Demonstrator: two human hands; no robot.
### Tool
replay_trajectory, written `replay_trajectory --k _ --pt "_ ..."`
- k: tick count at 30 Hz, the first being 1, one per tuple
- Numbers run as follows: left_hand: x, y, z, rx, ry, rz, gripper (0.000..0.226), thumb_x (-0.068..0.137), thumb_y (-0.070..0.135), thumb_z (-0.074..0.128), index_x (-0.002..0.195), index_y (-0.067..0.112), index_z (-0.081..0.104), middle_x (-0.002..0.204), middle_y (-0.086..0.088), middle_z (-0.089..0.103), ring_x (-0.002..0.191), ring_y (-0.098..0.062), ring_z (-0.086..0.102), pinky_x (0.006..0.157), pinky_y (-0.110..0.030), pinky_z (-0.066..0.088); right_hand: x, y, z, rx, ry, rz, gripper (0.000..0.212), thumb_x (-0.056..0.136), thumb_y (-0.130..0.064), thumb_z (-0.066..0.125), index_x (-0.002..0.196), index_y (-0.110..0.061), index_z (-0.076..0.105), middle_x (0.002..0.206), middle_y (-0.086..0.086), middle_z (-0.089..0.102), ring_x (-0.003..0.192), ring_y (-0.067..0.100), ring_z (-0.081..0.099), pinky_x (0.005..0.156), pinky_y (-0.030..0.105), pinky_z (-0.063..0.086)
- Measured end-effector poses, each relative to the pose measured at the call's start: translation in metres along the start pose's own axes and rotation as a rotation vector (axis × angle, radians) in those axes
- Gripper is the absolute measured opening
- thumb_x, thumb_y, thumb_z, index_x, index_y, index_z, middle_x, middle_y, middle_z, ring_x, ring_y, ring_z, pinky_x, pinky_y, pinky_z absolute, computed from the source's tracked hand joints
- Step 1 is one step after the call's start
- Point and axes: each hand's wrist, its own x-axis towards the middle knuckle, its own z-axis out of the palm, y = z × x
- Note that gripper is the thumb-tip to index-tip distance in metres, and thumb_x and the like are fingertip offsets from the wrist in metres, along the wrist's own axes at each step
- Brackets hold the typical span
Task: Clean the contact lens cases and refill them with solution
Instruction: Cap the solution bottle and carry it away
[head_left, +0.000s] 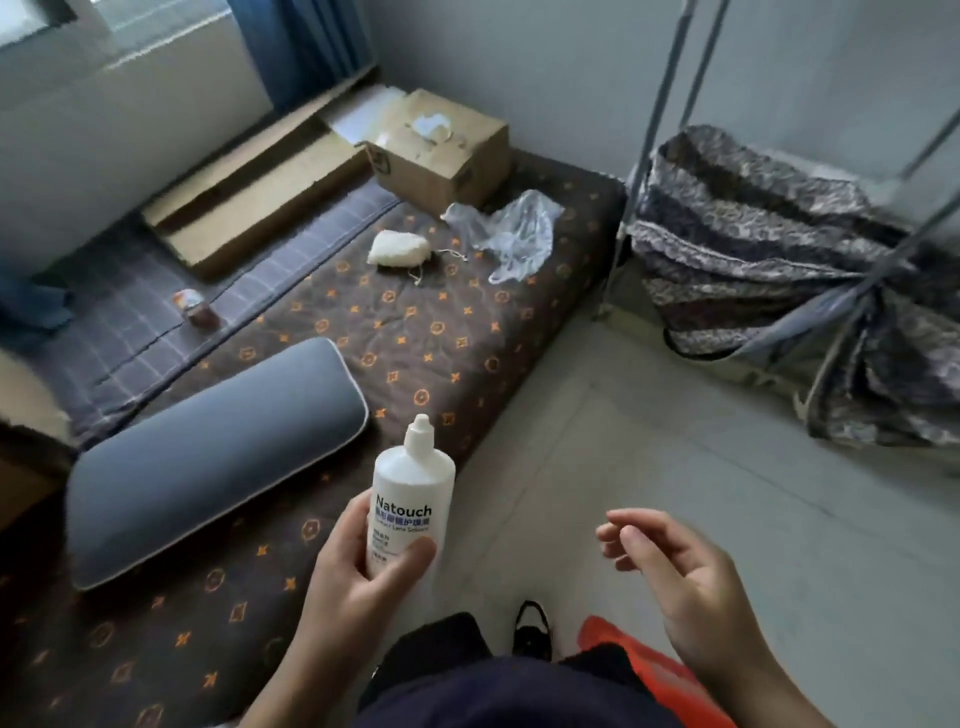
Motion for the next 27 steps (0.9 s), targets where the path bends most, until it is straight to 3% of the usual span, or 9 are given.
replay_trajectory --k 3,9,14,20,23,27 --pt "0.048 0.014 0.017 0.031 -0.133 0.012 0.058 0.064 0.048 0.074 0.116 0.021 0.066 0.097 -0.003 0.075 0.085 -0.014 0.07 0.071 -0.027 0.054 0.017 -0.003 -0.011 0.028 0.113 0.018 0.031 0.097 -0.006 0.059 0.097 -0.031 0.076 0.094 0.003 0.078 0.087 0.016 0.073 0.076 0.019 0.056" --pt "0.147 0.03 0.053 0.088 -0.377 0.07 0.057 0.066 0.047 0.075 0.116 0.021 0.065 0.099 0.001 0.074 0.088 -0.012 0.07 0.076 -0.028 0.056 0.064 -0.012 -0.022 0.04 0.313 0.03 0.03 0.097 -0.008 0.058 0.098 -0.031 0.076 0.096 0.004 0.078 0.088 0.017 0.073 0.077 0.023 0.058" --pt "0.237 0.048 0.085 0.182 -0.602 0.178 0.047 0.071 0.053 0.075 0.115 0.046 0.062 0.105 0.01 0.073 0.091 -0.005 0.069 0.075 -0.017 0.053 0.109 -0.02 -0.021 0.042 0.489 0.017 0.018 0.09 -0.031 0.06 0.099 -0.032 0.076 0.097 0.002 0.077 0.091 0.017 0.073 0.078 0.023 0.058" --pt "0.317 0.087 0.147 0.22 -0.751 0.246 0.048 0.071 0.057 0.074 0.116 0.042 0.062 0.102 0.008 0.072 0.089 -0.007 0.068 0.073 -0.018 0.053 0.157 -0.037 -0.044 0.066 0.602 -0.002 0.019 0.089 -0.034 0.06 0.102 -0.033 0.075 0.099 0.002 0.078 0.094 0.017 0.073 0.082 0.026 0.058" --pt "0.351 0.104 0.188 0.202 -0.799 0.246 0.049 0.07 0.055 0.077 0.115 0.043 0.062 0.102 0.004 0.073 0.087 -0.008 0.069 0.073 -0.021 0.055 0.192 -0.04 -0.07 0.085 0.642 0.006 0.017 0.091 -0.03 0.061 0.1 -0.03 0.076 0.099 -0.001 0.078 0.095 0.013 0.073 0.083 0.021 0.057" --pt "0.394 0.12 0.249 0.19 -0.799 0.262 0.049 0.071 0.054 0.078 0.116 0.042 0.062 0.104 0.003 0.072 0.089 -0.011 0.069 0.075 -0.024 0.057 0.256 -0.037 -0.118 0.103 0.654 0.013 0.019 0.097 -0.008 0.061 0.101 -0.019 0.075 0.096 0.001 0.079 0.092 0.016 0.074 0.08 0.022 0.058"
